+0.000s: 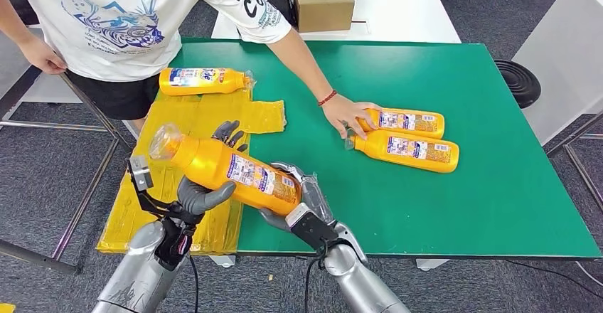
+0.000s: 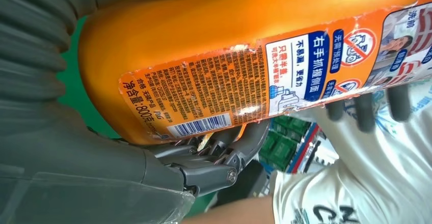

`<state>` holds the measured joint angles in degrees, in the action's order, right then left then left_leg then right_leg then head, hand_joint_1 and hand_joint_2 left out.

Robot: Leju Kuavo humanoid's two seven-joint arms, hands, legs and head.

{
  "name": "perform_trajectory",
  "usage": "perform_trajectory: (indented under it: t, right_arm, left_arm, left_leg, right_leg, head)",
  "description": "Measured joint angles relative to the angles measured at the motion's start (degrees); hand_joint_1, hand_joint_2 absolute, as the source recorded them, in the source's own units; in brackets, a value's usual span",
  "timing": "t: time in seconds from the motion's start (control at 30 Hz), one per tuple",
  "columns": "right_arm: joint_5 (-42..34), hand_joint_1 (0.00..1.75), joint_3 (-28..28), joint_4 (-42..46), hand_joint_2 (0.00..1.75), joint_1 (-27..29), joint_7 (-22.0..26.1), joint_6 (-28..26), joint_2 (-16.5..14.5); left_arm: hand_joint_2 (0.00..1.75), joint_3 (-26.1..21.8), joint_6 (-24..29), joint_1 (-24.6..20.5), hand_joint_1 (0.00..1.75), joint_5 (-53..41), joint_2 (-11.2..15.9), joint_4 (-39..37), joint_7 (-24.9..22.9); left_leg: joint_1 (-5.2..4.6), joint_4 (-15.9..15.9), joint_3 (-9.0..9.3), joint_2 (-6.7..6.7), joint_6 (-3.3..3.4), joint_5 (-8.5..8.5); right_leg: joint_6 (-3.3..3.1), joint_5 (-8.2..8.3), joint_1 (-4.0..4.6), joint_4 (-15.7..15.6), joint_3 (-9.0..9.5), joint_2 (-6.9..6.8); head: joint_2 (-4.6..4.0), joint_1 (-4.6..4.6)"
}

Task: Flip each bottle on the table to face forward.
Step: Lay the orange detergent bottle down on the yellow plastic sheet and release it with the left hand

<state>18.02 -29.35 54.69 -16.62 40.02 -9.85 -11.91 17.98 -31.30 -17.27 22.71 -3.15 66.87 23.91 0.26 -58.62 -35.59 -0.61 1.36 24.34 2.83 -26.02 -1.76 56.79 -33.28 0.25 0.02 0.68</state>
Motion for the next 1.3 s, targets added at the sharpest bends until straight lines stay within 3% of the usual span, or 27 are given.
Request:
perform_trajectory:
  t: [0.4,0.43,0.53,0.57,1.2,1.23,1.3]
  right_arm:
    - [-1.8,1.75,-1.1,-1.2,1.75,0.7,-0.1,0.5,-0.2]
    - [-1.9,1.75,-1.2,-1.3,1.75,0.7,-0.1,0.5,-0.2]
    - [-2.0,1.75,-1.2,-1.4,1.75,0.7,-0.1,0.4,-0.2]
    - [-2.0,1.75,-1.2,-1.5,1.75,0.7,-0.1,0.3,-0.2]
    - [-2.7,1.75,-1.0,-2.1,1.75,1.3,0.0,-3.2,-0.1]
    - [-2.7,1.64,-1.0,-2.1,1.75,1.3,0.0,-3.3,-0.1]
    - [-2.5,0.77,-0.9,-2.2,1.75,1.4,0.0,-3.7,-0.1]
  left_arm:
    - [1.75,-2.3,2.6,0.2,0.00,1.5,-1.2,0.2,1.2]
    - [1.75,-2.3,2.3,0.2,0.36,1.4,-1.2,0.2,1.3]
    - [1.75,-2.3,1.6,0.3,1.66,1.3,-1.2,0.2,1.6]
    - [1.75,-2.3,1.5,0.3,1.74,1.2,-1.2,0.2,1.7]
    - [1.75,-0.1,-4.9,-1.6,1.75,-6.5,0.1,-1.2,4.9]
    - [1.75,0.0,-5.0,-1.7,1.75,-6.6,0.2,-1.3,4.9]
    - [1.75,0.1,-5.5,-1.8,1.75,-6.6,0.3,-1.7,4.7]
  left_leg:
    - [0.00,0.0,0.00,0.01,0.00,0.00]
    - [0.00,0.0,0.00,0.01,0.00,0.00]
    - [0.00,0.0,0.00,0.01,0.00,0.00]
    - [0.00,0.0,0.00,0.01,0.00,0.00]
    - [0.00,0.0,-0.01,0.00,0.00,0.00]
    - [0.00,0.0,-0.01,0.00,0.00,0.00]
    - [0.00,0.0,-0.01,0.01,0.00,0.00]
  right_leg:
    - [0.00,0.00,0.00,0.0,-0.01,0.00]
    - [0.00,0.00,0.00,0.0,-0.01,0.00]
    - [0.00,0.00,0.00,0.0,-0.01,0.00]
    - [0.00,0.00,0.00,0.0,-0.01,0.00]
    - [0.00,0.00,0.00,0.0,-0.01,0.00]
    - [0.00,0.00,0.00,0.0,-0.01,0.00]
    - [0.00,0.00,0.00,0.0,-0.01,0.01]
  head:
    - [0.00,-0.01]
    - [0.00,-0.01]
    - [0.00,-0.01]
    - [0.00,-0.01]
    - [0.00,-0.01]
    - [0.00,-0.02]
    - [0.00,-0.02]
